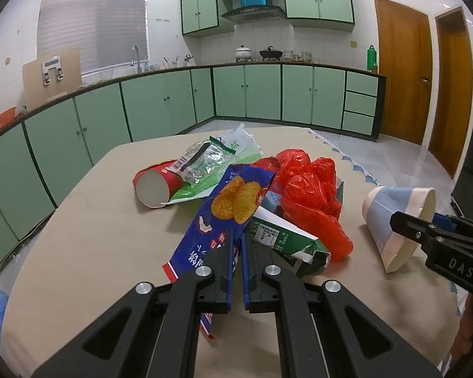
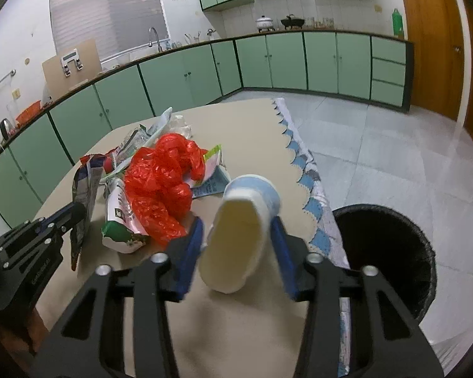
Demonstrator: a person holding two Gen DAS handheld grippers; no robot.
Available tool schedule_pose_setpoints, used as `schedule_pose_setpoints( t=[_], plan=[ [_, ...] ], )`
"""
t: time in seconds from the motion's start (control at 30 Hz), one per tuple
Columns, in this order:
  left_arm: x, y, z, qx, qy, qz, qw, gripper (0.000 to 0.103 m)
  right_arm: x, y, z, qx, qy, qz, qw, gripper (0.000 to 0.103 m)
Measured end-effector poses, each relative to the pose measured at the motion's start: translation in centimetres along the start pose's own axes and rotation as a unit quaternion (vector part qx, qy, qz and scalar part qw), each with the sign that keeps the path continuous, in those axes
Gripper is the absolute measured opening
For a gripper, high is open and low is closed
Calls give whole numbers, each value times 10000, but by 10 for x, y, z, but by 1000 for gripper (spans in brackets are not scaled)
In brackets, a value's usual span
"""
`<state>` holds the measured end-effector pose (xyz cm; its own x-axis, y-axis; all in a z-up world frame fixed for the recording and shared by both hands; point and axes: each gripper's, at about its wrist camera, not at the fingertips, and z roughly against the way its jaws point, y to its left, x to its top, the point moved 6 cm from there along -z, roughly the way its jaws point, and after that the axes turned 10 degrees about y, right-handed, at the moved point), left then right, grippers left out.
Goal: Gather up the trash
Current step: 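Lift the chip bag and paper cup and carry them over the bin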
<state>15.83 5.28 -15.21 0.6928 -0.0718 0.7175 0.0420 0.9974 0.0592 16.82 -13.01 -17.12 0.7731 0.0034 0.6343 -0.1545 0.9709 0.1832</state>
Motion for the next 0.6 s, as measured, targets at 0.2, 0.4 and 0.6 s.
schedule_pose_setpoints(
  t=[0.2,0.4,0.6],
  plan=[
    [5,6,4,9,-59,71,10000,5,3,6,5,78,-76,118,9999,13],
    [15,18,25,46,-253,193,9995,2,11,14,22,162,-276,245,9992,11],
    [26,24,50,58,-486,224,9986,1,17,22,38,253,-472,328,9980,11]
  ],
)
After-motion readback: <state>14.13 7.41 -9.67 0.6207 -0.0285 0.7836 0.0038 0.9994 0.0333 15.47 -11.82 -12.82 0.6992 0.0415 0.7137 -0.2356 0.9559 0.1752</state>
